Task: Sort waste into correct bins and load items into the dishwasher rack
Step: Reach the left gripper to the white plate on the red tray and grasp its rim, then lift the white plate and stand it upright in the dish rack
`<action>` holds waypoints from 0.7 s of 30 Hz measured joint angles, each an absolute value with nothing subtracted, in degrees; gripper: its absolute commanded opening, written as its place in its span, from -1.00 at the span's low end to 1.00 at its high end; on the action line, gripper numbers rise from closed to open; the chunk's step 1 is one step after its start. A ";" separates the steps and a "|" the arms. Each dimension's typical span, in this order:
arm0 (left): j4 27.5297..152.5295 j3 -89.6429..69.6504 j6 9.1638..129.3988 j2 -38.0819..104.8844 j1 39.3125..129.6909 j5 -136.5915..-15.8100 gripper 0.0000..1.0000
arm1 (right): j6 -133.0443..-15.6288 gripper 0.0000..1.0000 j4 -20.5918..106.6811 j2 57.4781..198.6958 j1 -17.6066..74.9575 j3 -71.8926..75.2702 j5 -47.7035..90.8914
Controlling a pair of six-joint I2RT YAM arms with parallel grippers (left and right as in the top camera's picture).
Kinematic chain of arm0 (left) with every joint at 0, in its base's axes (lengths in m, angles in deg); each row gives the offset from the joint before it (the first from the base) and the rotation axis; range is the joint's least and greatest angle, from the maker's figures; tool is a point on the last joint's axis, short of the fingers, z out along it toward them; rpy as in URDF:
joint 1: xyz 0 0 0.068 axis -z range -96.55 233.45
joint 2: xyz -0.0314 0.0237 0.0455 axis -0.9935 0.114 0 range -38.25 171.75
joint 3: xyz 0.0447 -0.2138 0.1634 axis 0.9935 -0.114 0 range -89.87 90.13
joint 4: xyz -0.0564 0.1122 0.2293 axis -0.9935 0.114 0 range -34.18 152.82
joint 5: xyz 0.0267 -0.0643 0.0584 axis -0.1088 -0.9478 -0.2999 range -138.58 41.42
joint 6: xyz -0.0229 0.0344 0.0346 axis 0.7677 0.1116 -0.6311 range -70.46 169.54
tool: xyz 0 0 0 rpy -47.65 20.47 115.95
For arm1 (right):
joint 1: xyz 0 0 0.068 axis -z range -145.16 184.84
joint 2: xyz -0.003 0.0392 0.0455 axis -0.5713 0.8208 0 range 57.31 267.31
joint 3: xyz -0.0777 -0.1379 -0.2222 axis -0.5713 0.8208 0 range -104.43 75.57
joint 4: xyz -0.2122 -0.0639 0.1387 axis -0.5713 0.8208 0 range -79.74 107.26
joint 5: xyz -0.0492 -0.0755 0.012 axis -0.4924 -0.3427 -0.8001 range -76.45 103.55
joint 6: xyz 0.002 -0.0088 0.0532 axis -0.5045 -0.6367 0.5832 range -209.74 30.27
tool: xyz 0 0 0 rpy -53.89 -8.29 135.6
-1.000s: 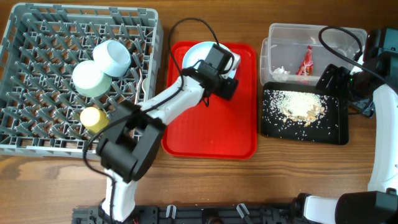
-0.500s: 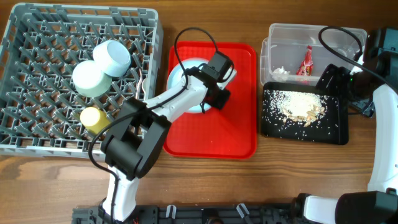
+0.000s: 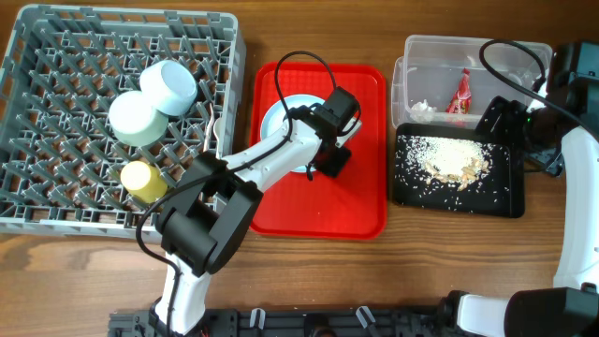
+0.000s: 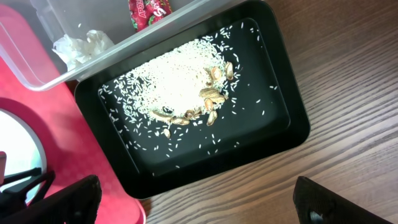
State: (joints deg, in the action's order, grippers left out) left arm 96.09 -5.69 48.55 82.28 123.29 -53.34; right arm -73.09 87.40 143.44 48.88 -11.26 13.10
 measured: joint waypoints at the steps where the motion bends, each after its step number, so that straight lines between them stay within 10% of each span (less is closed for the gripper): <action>1: 96.09 -5.69 48.55 82.28 123.29 -53.34 -0.54 | -73.09 1.00 87.38 143.44 48.88 -11.26 13.12; 21: 95.24 -5.71 48.13 81.98 123.86 -52.40 -0.92 | -73.09 1.00 87.40 143.44 48.88 -11.26 13.12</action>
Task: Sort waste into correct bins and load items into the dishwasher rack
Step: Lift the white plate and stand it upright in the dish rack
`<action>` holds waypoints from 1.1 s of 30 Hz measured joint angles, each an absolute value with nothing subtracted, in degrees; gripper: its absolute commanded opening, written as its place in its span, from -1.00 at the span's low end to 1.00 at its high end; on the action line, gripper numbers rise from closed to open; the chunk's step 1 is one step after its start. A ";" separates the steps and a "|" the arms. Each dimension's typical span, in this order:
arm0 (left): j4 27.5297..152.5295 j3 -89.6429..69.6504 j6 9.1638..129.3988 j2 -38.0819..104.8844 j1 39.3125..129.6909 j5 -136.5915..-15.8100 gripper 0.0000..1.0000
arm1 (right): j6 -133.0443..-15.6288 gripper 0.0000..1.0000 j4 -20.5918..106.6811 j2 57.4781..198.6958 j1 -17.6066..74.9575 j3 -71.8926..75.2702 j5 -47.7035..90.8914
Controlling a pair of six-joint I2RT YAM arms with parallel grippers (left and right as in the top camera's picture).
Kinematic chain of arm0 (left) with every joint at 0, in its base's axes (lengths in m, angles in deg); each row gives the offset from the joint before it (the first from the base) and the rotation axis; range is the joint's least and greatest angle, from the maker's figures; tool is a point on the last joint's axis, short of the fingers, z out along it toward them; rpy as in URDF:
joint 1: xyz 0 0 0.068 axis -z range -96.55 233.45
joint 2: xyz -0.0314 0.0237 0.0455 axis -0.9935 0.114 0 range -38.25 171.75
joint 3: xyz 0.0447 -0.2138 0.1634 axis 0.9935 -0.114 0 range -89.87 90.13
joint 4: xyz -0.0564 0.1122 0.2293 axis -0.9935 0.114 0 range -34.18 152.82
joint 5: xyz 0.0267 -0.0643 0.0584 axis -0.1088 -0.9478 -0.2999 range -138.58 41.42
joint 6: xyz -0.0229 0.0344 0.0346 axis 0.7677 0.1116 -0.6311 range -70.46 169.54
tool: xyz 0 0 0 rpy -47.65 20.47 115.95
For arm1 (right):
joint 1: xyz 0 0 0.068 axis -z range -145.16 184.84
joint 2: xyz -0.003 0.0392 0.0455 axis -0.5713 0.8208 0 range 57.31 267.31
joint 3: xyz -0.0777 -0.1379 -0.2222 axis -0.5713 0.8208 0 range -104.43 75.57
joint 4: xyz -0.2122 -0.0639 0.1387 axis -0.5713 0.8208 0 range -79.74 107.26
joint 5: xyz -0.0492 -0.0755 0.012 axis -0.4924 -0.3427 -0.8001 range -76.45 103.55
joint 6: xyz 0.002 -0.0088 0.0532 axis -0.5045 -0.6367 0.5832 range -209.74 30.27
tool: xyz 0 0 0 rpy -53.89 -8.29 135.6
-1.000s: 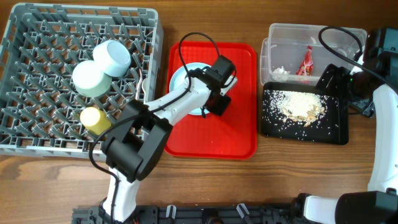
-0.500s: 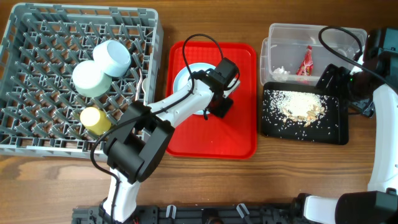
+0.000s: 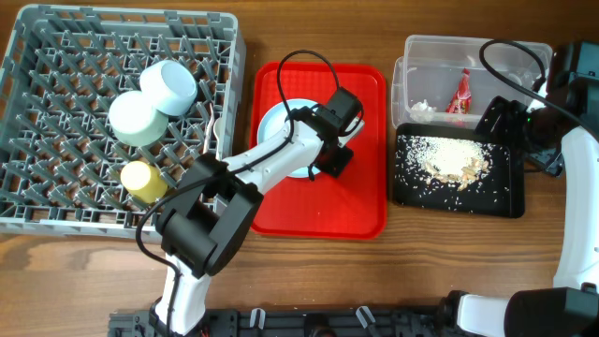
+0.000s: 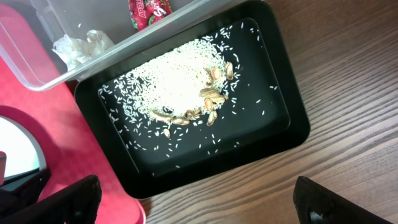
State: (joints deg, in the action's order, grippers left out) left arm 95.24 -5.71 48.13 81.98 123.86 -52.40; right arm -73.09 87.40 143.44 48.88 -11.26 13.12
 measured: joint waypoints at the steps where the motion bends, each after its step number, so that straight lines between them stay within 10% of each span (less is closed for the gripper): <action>1: 95.22 -5.76 48.13 81.96 123.86 -52.29 -0.92 | -73.09 1.00 87.40 143.44 48.88 -11.26 13.12; 33: 100.16 -3.42 52.53 55.25 111.22 -58.45 -0.92 | -73.09 1.00 87.38 143.44 48.88 -11.26 13.54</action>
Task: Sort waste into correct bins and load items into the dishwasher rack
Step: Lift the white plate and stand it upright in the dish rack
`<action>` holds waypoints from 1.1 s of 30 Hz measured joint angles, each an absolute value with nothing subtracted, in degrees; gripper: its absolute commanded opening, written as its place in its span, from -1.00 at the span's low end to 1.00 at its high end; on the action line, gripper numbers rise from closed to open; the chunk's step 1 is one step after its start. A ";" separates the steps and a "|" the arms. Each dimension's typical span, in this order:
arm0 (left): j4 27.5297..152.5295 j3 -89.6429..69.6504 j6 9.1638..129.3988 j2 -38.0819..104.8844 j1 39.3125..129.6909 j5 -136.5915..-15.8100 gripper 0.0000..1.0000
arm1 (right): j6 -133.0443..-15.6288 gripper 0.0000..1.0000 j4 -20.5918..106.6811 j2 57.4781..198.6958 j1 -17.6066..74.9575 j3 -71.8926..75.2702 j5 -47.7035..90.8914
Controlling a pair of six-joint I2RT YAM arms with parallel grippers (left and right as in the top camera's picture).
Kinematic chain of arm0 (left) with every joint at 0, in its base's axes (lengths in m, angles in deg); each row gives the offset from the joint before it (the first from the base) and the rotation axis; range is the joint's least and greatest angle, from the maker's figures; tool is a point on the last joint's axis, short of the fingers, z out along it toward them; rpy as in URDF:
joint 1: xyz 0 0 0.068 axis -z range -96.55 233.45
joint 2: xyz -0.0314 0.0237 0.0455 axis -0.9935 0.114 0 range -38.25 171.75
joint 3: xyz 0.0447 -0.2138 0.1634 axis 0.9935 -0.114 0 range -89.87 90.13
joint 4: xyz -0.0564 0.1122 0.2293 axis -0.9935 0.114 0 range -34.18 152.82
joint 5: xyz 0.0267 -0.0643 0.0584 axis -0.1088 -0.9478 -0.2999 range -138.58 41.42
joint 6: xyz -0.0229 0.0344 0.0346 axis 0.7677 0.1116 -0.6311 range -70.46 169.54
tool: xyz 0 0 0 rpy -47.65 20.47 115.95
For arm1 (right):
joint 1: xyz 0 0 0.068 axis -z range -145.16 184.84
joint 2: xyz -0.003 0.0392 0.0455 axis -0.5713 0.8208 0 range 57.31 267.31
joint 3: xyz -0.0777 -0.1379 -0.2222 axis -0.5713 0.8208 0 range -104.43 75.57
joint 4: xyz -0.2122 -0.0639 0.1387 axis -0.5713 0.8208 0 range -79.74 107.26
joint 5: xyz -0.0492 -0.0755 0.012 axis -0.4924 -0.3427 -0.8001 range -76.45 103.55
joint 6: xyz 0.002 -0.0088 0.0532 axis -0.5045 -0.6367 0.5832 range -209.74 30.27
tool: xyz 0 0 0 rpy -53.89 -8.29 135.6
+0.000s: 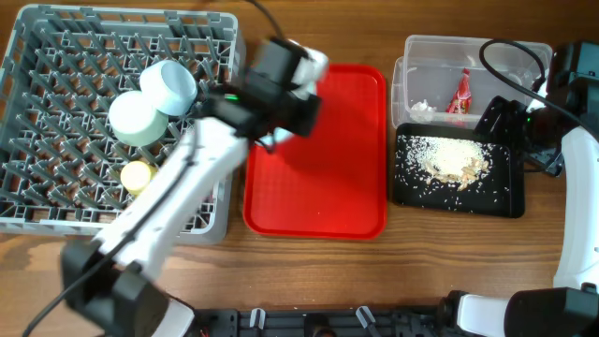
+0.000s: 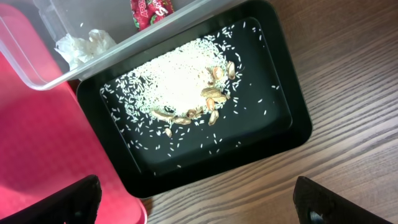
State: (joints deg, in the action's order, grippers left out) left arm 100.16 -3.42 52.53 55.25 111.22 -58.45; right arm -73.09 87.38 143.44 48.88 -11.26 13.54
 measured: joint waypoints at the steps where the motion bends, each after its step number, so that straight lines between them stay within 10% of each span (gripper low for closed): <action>1: 99.81 -3.42 52.68 54.13 109.54 -59.87 -0.92 | -73.09 1.00 87.40 143.44 48.88 -11.26 13.52; 13: 97.41 -3.13 55.70 50.46 84.62 -88.35 -0.92 | -73.09 1.00 87.38 143.44 48.88 -11.26 13.52; 28: 97.38 -3.13 56.11 63.77 76.47 -102.06 -0.88 | -73.09 1.00 87.38 143.44 48.88 -11.26 13.52; 31: 97.36 -3.13 56.05 65.13 74.96 -100.72 -0.70 | -73.09 1.00 87.40 143.44 48.88 -11.26 13.52; 33: 97.36 -3.13 56.20 65.63 74.07 -100.02 -0.20 | -73.09 1.00 87.38 143.44 48.88 -11.26 13.52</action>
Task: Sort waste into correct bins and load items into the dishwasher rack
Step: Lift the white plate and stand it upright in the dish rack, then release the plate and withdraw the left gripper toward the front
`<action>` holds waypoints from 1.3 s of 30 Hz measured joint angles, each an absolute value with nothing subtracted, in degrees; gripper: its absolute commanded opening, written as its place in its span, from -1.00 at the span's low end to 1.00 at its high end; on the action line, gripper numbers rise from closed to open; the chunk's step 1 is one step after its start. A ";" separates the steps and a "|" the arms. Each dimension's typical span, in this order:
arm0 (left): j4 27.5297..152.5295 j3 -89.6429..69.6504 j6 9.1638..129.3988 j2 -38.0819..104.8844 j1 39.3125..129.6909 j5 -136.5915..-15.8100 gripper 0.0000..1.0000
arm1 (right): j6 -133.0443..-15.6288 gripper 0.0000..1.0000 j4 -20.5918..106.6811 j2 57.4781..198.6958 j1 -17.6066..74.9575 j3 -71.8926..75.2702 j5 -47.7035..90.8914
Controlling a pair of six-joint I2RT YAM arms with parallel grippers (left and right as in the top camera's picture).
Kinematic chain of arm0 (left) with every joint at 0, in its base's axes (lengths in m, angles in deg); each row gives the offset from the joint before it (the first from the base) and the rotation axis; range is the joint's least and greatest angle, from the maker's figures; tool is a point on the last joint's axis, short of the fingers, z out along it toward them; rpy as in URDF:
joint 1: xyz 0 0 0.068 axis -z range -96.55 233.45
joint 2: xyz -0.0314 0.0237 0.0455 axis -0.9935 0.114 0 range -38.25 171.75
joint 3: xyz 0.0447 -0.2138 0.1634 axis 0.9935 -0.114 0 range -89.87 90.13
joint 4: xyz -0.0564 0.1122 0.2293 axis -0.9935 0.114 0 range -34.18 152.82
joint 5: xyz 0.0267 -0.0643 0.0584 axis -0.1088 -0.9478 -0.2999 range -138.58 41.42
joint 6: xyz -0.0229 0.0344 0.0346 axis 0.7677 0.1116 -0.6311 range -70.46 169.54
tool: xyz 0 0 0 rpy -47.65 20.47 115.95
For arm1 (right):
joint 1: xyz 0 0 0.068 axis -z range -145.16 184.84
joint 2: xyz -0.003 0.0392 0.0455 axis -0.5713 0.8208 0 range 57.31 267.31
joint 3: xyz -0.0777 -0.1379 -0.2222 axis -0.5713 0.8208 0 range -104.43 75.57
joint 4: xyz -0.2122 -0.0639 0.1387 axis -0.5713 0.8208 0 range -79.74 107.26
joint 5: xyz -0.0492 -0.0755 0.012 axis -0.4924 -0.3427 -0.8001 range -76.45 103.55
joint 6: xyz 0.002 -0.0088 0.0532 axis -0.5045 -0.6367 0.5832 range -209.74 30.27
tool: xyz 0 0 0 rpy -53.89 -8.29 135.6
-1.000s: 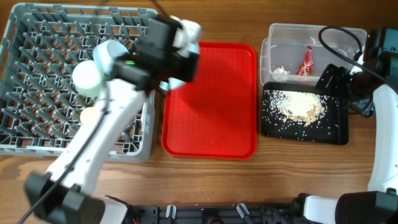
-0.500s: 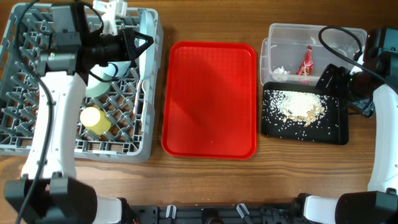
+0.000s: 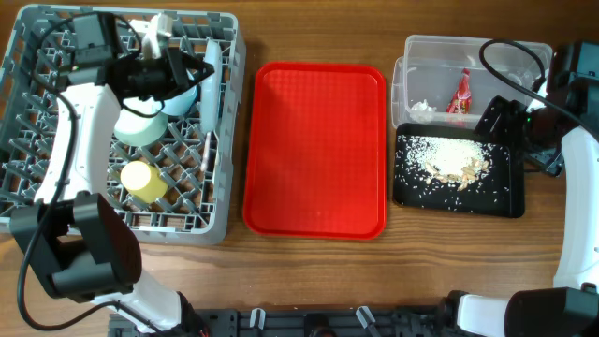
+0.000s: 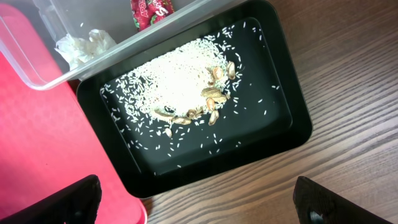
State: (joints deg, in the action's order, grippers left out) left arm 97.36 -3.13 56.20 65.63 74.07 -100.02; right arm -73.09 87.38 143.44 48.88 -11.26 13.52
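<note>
A pale blue plate (image 3: 208, 82) stands on edge in the grey dishwasher rack (image 3: 56, 201) near its right wall. My left gripper (image 3: 187, 69) reaches across the rack from the left and is shut on the plate's rim. A pale green cup (image 3: 138, 128) and a yellow cup (image 3: 141, 181) sit in the rack below the arm. My right gripper (image 4: 198, 208) hangs open over the table, by the near edge of the black bin (image 4: 292, 134) of rice and nut shells. Nothing is between its fingers (image 4: 74, 198).
The red tray (image 3: 316, 150) lies bare in the middle. A clear bin (image 3: 440, 49) at the back right holds a red wrapper (image 3: 461, 92) and crumpled tissue (image 3: 421, 109). A utensil (image 3: 208, 150) lies in the rack near its right wall.
My left gripper was at the rack's right edge beside the red tray with the plate. Now it is over the rack's back part and the plate stands on edge in the rack. The right arm stayed still.
My left gripper was down on the pale blue plate on the red tray at the first two moments. Then the tray was bare and the gripper held the plate by the rack's right edge. Now the plate stands in the rack.
</note>
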 measured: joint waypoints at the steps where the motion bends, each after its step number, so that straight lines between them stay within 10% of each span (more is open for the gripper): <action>1: 97.21 -3.13 56.11 65.69 73.58 -99.72 0.02 | -73.09 1.00 87.38 143.44 48.88 -11.26 13.52; 6: 96.75 -3.11 56.35 65.69 72.73 -99.22 1.00 | -73.37 1.00 86.94 143.44 48.88 -11.26 13.74; 19: 106.11 -2.72 56.62 52.58 75.18 -80.11 1.00 | -89.05 1.00 73.13 143.44 45.91 -11.26 37.23; 31: 128.09 -2.54 60.70 52.89 81.65 -57.80 1.00 | -88.92 1.00 77.24 145.58 37.84 -11.26 25.87; 39: 121.30 -10.54 57.51 45.02 82.39 -58.04 1.00 | -87.21 1.00 75.14 142.94 37.93 -9.40 24.42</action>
State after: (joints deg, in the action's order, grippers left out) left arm 121.30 -10.54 57.51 45.02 82.39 -58.04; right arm -87.21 75.14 142.94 37.93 -9.40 24.42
